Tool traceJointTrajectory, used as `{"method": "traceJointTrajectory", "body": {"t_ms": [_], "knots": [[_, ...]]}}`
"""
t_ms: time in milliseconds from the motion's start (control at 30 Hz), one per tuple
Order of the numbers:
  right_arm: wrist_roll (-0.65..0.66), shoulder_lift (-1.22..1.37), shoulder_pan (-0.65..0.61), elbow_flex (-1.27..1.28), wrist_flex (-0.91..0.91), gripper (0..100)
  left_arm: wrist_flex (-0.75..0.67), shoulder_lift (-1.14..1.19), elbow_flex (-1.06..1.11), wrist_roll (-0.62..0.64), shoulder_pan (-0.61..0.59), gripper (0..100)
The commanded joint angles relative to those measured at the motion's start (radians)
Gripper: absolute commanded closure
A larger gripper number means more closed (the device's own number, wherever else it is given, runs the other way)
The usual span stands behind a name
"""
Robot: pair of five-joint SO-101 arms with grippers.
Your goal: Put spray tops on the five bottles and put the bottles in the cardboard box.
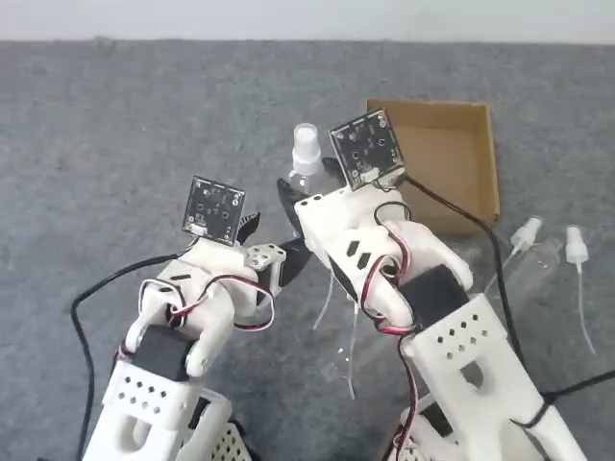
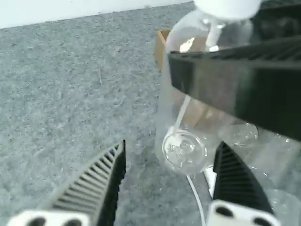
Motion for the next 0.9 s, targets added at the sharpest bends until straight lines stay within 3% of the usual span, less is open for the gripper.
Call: {"method": "traceJointTrajectory", "body": {"t_ms": [0, 333, 700, 867], "knots": [[0.046, -0.035, 0.044, -0.106, -0.016, 99.2, -0.029, -0.025, 0.007, 0.000, -0.003, 72], [0.054, 0.295, 0.329, -0.278, -0.274, 99.2, -0.130, -0.025, 0.070, 0.000, -0.011, 73], [0.052, 0.762, 0.435, -0.434, -0.573, 99.2, -0.133, -0.026, 0.081, -0.006, -0.011, 99], [0.057, 0.915, 0.473, -0.505, -0.653, 99.2, -0.173, -0.026, 0.105, -0.006, -0.011, 99]]}}
